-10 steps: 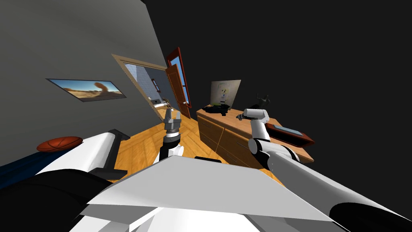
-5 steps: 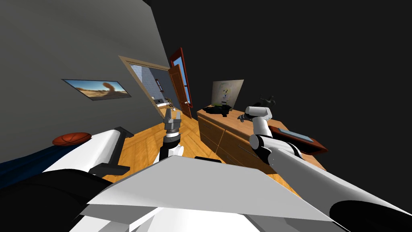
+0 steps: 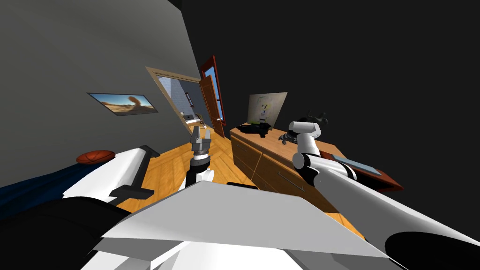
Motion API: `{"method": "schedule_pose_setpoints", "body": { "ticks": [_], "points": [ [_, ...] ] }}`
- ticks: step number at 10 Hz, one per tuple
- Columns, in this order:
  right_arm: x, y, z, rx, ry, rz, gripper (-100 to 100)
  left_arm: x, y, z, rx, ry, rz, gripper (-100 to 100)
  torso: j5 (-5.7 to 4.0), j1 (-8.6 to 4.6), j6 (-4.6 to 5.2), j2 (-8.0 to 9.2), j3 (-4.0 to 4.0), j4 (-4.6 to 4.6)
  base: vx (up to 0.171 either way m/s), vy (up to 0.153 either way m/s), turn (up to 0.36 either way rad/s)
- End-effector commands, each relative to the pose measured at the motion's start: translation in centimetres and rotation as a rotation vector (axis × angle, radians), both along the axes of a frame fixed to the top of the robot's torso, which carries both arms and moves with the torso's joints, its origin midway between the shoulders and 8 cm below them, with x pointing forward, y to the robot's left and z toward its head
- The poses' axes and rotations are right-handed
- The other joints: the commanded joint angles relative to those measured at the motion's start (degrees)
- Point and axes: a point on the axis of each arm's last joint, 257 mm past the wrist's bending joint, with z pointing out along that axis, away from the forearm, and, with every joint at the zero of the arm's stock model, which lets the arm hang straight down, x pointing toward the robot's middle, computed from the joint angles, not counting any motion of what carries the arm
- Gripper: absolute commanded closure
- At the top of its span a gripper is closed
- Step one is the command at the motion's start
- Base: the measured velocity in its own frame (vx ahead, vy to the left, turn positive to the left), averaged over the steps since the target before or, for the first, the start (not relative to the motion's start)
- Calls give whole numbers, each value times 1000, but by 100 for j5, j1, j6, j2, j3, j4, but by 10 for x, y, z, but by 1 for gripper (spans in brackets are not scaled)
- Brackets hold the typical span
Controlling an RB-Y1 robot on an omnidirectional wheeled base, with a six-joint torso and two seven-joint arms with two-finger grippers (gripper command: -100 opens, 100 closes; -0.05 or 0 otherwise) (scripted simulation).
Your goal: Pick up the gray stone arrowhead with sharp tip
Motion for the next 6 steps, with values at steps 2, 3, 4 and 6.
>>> {"method": "schedule_pose_setpoints", "body": {
  "ticks": [2,3,4,6],
  "points": [
    [-5,-2,-1,14,17,-15,-100,0,0,0,0,0,0,0,0,1,0,5,3,1,21,-35,37],
    [-6,-2,-1,16,21,-17,0,0,0,0,0,0,0,0,1,10,1,12,6,2,0,0,0],
    [-9,-10,0,10,9,-15,-100,0,0,0,0,0,0,0,3,17,0,16,9,3,47,26,-92],
    [-13,-17,1,0,1,-13,-100,0,0,0,0,0,0,0,7,30,0,0,0,0,74,38,-73]
  ]
}}
